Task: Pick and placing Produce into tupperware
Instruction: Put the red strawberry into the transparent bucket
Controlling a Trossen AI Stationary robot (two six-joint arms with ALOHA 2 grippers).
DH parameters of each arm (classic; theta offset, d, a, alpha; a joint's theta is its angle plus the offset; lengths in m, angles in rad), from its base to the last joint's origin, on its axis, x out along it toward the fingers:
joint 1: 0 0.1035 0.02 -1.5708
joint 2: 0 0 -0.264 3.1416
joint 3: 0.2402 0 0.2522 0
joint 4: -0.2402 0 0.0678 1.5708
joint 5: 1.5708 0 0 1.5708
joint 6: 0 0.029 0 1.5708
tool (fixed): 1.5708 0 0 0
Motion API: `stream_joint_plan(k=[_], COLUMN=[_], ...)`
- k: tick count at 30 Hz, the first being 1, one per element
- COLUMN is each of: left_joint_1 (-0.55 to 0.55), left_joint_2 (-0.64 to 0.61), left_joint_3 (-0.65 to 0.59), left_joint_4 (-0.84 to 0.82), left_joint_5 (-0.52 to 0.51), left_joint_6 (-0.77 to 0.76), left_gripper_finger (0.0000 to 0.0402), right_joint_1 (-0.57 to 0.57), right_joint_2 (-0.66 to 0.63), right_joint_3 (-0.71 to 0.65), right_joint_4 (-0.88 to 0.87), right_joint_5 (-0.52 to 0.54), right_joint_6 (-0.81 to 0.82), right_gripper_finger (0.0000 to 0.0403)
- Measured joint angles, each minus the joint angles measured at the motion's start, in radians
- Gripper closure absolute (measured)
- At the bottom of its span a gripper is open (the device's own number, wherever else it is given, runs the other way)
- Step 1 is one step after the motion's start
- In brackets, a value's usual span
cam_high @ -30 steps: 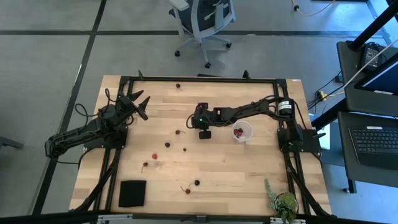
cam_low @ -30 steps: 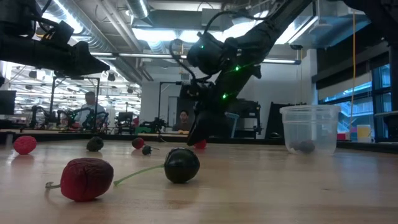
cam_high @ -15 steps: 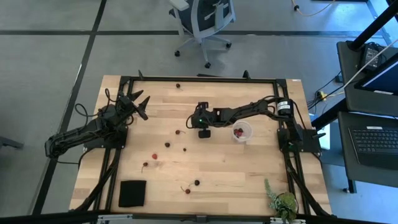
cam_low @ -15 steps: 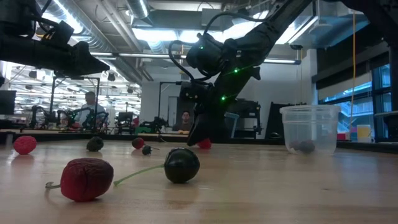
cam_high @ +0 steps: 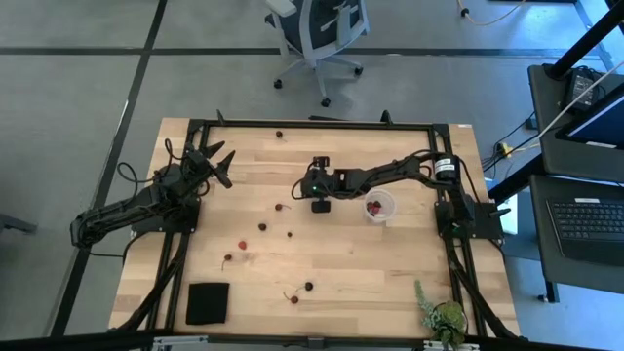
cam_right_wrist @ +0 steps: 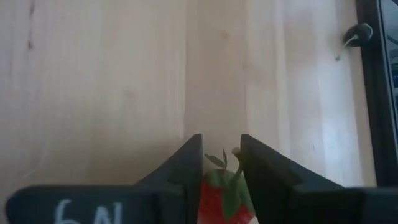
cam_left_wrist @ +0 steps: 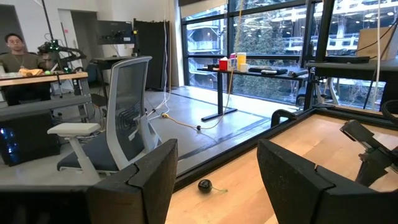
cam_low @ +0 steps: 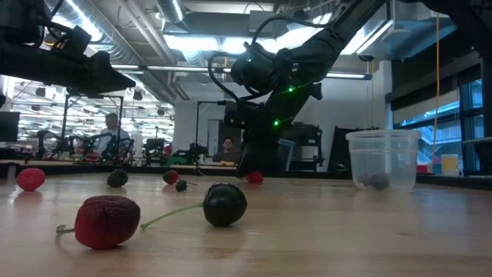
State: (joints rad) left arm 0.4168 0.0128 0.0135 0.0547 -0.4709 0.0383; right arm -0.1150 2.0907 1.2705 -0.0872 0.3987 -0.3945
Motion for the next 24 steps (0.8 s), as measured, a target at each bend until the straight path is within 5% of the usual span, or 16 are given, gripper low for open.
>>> stream_joint_plan(k=[9,24], left_joint_1=[0.000,0.000], left_joint_2=[0.000,0.000], left_joint_3=[0.000,0.000], left_joint_4=[0.000,0.000], left_joint_5=[0.000,-0.005], left_joint_6=[0.000,0.000], left_gripper_finger=[0.0188,0.0188], right_joint_1=[0.002,0.052], right_joint_2=[0.000,-0.068], right_joint_3=[0.000,0.069], right_joint_4=[-0.002,-0.081], right_joint_5=[0.001,0.072], right_joint_6=[0.000,-0.002], right_gripper_finger=[0.0390,0.0399])
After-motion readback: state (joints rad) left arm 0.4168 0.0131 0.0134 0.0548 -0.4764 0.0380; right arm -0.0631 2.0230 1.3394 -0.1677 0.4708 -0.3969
